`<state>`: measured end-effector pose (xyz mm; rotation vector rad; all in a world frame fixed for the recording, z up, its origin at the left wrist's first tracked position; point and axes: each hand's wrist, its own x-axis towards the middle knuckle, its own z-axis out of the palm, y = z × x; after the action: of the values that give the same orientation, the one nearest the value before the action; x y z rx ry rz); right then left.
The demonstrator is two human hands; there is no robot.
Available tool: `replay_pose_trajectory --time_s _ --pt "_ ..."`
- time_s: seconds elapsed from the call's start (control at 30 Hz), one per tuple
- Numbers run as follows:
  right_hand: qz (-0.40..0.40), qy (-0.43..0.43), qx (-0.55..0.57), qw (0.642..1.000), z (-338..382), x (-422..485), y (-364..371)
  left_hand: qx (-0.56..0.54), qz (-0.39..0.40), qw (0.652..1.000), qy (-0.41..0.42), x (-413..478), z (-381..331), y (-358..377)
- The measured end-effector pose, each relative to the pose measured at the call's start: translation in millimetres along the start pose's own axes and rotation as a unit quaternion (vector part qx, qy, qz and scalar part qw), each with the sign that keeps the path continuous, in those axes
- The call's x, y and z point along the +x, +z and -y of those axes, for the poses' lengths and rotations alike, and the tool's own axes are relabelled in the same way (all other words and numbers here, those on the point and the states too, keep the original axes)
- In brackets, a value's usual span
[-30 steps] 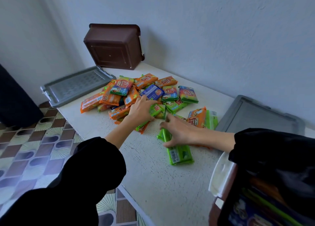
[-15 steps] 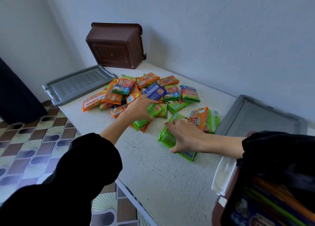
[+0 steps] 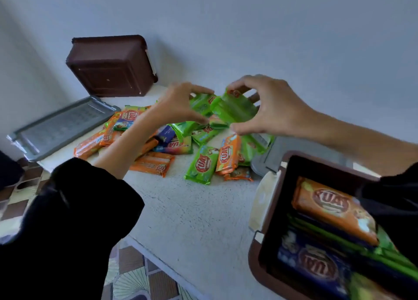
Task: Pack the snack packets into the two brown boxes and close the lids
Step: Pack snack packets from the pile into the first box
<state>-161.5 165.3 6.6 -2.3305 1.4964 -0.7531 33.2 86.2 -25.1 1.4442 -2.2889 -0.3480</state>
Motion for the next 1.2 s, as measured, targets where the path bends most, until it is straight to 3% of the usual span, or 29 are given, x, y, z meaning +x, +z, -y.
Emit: replay_pose_trajectory --time_s 0.07,0.27,0.47,0.67,0.9,1.2 --pt "0.004 0.024 -0.032 0.999 -4.3 -25.5 -37.8 -0.003 0.017 0.999 0.049 -1.2 -27.1 -5.9" --pt "0.116 0.123 -0.051 0.984 -21.8 -129.4 -87.6 -0.041 0.134 0.970 0.201 -31.1 -107.8 11.5" --pt "0.138 0.175 -0.076 0.972 -39.3 -209.1 -77.7 -0.024 0.251 0.895 0.369 -61.4 -174.3 55.4" --pt "0.230 0.169 -0.149 0.947 -60.4 -253.8 -48.0 0.071 0.353 0.823 0.440 -87.9 -202.6 100.4" --pt "0.321 0.145 -0.211 0.912 -78.7 -264.1 -20.7 0.205 0.352 0.793 0.453 -100.8 -202.9 147.0" --pt "0.350 0.115 -0.262 0.892 -89.3 -270.6 -6.8 0.280 0.313 0.770 0.481 -106.1 -198.2 155.7"
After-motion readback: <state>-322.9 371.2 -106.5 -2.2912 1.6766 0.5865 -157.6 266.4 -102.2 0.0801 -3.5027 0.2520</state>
